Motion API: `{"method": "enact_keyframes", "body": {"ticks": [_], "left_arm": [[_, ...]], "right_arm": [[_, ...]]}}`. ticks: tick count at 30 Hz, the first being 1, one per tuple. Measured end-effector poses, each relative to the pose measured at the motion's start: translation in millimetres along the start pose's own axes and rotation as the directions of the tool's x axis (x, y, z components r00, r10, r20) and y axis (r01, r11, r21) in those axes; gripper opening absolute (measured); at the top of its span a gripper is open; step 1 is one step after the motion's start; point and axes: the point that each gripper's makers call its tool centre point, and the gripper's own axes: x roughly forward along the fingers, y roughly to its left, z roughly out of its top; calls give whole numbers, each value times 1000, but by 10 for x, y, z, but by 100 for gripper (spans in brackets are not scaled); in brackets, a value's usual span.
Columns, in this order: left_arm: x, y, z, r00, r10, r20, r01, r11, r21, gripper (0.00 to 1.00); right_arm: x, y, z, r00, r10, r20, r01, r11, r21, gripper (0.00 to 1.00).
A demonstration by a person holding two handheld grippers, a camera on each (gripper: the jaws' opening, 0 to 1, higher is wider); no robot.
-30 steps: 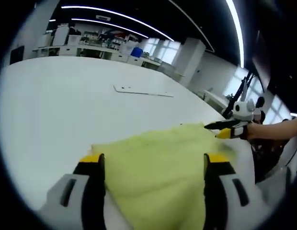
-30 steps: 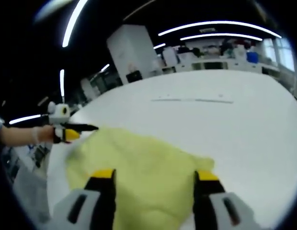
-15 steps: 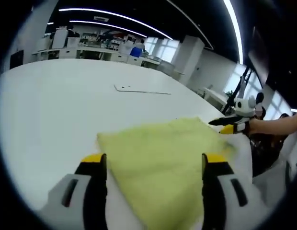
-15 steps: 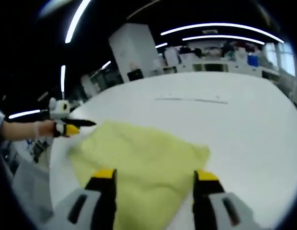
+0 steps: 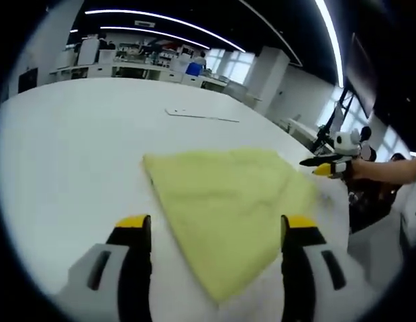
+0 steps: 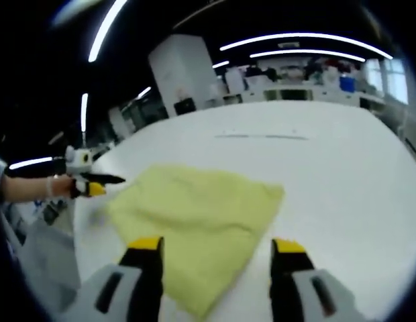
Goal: Fold the garment on the visible template until the final outline fits inside the template.
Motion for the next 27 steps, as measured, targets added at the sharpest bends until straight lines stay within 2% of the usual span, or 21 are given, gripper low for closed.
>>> {"method": "enact_keyframes", "body": {"ticks": [4,10,14,17,20,27], "left_arm": [[-101,-21,-114,1000,4,-8,-4,1000,-7,77],[-228,52,-251,1000,18,-23,-18,1000,-4,75],[-299,-45,-390,998,9,-55,-10,1000,-15,72],[-330,-21,-472,997,17,-77,-18,1000,-3,67],[-366,-1,-477,998,19,-66,-21,999,-35,57],[-380,26,-509,997,27,-77,-30,999,-36,39]], "right_arm": [[-45,1,-52,1000,-8,3,8,1000,7,62],[-153,62,-186,1000,-12,-8,12,1000,2,61],[-198,83,-295,1000,-9,-14,9,1000,14,58],[-234,108,-357,1000,-3,-21,4,1000,28,52],[-281,177,-411,1000,11,-21,-10,999,51,44],[-272,203,-509,999,27,-44,-24,997,68,28]]}}
